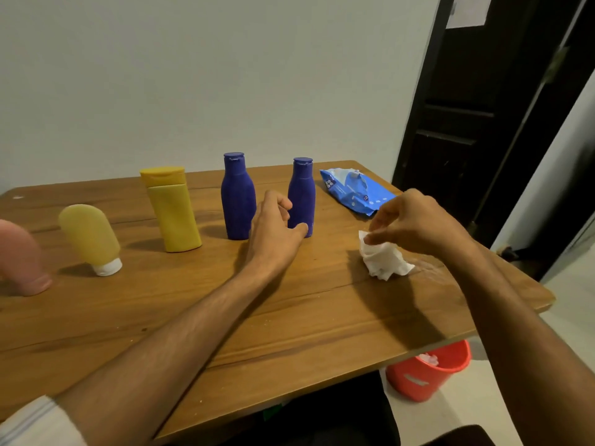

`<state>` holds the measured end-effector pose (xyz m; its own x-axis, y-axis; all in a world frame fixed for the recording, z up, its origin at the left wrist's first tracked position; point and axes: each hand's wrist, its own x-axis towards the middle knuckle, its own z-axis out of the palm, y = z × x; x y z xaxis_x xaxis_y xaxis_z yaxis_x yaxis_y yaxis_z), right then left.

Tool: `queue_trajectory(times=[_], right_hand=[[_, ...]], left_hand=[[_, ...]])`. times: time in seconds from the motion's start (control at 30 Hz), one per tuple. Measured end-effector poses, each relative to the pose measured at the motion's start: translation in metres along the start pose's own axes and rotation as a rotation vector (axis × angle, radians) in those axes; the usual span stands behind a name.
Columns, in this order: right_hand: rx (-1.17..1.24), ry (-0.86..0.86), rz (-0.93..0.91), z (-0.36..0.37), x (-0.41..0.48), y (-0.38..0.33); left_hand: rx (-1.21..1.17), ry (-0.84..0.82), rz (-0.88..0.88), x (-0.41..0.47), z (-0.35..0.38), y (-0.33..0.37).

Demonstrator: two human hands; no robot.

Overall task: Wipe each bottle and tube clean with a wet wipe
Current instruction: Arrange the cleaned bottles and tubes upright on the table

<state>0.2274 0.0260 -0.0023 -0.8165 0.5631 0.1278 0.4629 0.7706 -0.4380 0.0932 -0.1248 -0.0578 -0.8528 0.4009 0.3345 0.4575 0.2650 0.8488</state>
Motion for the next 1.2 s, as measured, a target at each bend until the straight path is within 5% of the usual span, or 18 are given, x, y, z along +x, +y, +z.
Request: queue_trajectory(times=[0.3, 0.67, 1.2], right_hand=[[0.068, 0.112, -0.082, 0.015, 0.035, -0.032], [0.209, -0.033, -0.19, 0.056, 0.085, -0.054], [0.41, 0.174, -0.111, 0.062, 0.223, -0.057]], left_hand=[[0.001, -0.038, -0.066, 0.012, -0.001, -0.004], [-0.01, -0.082, -0.065, 0.031, 0.008, -0.002], [-0.343, 0.032, -0.226, 0.15, 0.058, 0.003]])
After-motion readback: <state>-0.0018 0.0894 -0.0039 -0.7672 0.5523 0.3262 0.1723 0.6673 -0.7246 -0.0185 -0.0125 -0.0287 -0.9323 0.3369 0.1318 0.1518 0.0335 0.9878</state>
